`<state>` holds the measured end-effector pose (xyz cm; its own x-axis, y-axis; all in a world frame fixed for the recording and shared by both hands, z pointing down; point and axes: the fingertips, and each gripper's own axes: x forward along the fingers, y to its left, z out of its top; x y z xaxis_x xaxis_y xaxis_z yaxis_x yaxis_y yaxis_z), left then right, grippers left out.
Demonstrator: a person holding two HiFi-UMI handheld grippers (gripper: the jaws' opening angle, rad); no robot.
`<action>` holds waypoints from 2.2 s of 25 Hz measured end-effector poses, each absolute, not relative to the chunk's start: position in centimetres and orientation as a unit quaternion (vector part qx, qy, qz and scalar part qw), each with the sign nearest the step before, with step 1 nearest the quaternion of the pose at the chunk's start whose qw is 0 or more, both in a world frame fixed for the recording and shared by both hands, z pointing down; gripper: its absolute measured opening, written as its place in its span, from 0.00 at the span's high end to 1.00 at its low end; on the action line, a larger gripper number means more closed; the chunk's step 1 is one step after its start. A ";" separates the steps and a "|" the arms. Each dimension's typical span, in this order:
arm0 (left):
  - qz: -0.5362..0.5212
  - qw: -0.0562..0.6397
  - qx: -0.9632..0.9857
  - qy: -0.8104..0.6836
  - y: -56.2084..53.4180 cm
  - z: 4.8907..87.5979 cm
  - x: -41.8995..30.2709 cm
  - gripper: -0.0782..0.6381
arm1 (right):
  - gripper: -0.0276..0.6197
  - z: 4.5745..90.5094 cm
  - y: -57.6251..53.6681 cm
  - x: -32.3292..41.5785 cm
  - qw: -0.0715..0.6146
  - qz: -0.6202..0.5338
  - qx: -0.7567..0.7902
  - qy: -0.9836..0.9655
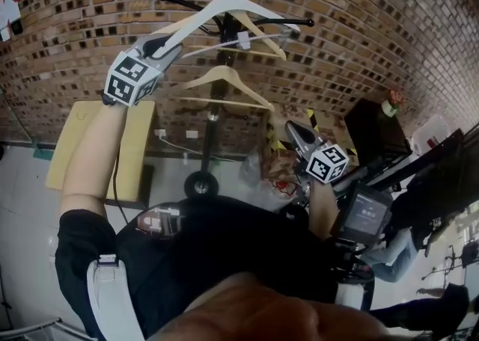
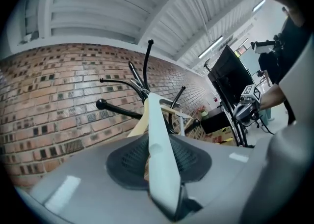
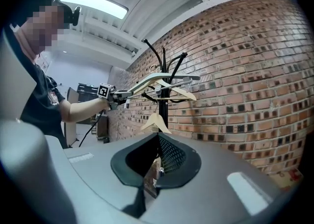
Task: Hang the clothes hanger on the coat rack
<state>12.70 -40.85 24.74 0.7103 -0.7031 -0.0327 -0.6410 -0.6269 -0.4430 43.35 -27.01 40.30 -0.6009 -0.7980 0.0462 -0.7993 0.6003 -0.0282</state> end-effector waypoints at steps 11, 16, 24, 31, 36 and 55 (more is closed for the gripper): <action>-0.143 0.298 -0.877 0.348 -41.2 20.9 16.2 0.74 | 0.94 40.6 -27.0 43.0 0.007 0.022 0.447 -0.894; -0.159 0.279 -0.884 0.339 -41.7 22.7 15.6 0.73 | 0.94 41.1 -26.7 44.2 0.008 0.026 0.456 -0.890; -0.167 0.272 -0.882 0.347 -41.9 24.0 14.3 0.73 | 0.94 41.1 -26.7 44.2 0.007 0.026 0.456 -0.890; -0.188 0.298 -0.868 0.351 -42.0 23.0 14.4 0.73 | 0.94 40.9 -27.0 43.6 0.010 0.022 0.449 -0.893; -0.239 0.343 -0.843 0.339 -42.4 20.1 14.6 0.74 | 0.94 40.8 -26.9 43.5 0.009 0.022 0.449 -0.893; -0.296 0.362 -0.823 0.321 -41.7 18.4 12.3 0.73 | 0.94 41.2 -26.0 44.6 0.005 0.027 0.460 -0.887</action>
<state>12.31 -41.71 18.37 0.6182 -0.7434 0.2553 -0.3137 -0.5311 -0.7871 44.58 -26.02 41.18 -0.5761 -0.8167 0.0330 -0.8172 0.5747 -0.0430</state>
